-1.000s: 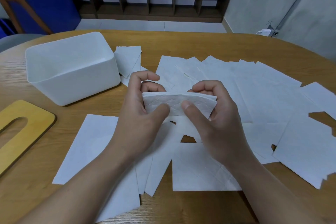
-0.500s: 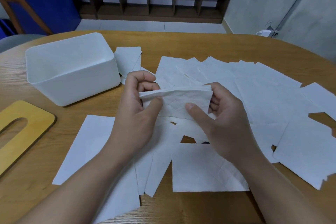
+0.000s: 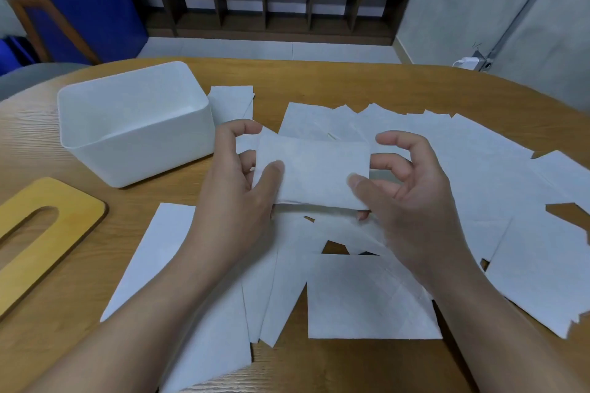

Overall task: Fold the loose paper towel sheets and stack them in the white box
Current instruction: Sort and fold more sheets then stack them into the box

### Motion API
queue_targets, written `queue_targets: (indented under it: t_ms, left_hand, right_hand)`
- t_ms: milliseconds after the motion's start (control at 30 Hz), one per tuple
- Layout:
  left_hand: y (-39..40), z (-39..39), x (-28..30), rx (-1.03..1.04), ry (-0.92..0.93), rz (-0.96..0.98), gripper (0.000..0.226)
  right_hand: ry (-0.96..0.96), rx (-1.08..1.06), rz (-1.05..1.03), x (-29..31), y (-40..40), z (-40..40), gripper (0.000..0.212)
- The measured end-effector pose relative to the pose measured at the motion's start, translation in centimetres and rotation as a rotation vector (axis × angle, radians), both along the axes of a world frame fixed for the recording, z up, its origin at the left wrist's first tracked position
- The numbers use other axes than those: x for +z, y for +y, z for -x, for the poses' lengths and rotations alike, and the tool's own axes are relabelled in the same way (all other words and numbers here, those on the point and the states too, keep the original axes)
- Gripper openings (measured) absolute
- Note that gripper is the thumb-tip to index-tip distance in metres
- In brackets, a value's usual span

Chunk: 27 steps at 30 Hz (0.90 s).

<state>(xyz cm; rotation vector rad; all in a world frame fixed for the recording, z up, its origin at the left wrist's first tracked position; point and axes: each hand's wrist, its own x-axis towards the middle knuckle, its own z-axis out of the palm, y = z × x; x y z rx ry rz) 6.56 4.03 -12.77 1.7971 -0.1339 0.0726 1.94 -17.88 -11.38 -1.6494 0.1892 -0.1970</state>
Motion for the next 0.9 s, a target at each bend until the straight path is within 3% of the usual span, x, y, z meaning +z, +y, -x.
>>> queue_targets:
  t_ms: [133,300,733,900]
  left_hand:
    - [0.9,0.1,0.2,0.026,-0.029,-0.094,0.039]
    - [2.6,0.8,0.4,0.012,-0.112,-0.202,0.015]
    - [9.7,-0.6,4.2,0.265,-0.324,-0.194,0.022]
    - [13.4,-2.2,4.3,0.43,-0.386,-0.34,0.023]
  right_hand:
    - [-0.034,-0.052,0.07,-0.5,0.0,-0.2,0.028]
    - [-0.041,-0.072,0.122,-0.4,0.7,-0.3,0.009]
    - [-0.175,0.073,0.267,4.7,9.0,-5.5,0.023]
    - [-0.234,0.14,0.354,6.2,13.7,-10.9,0.026]
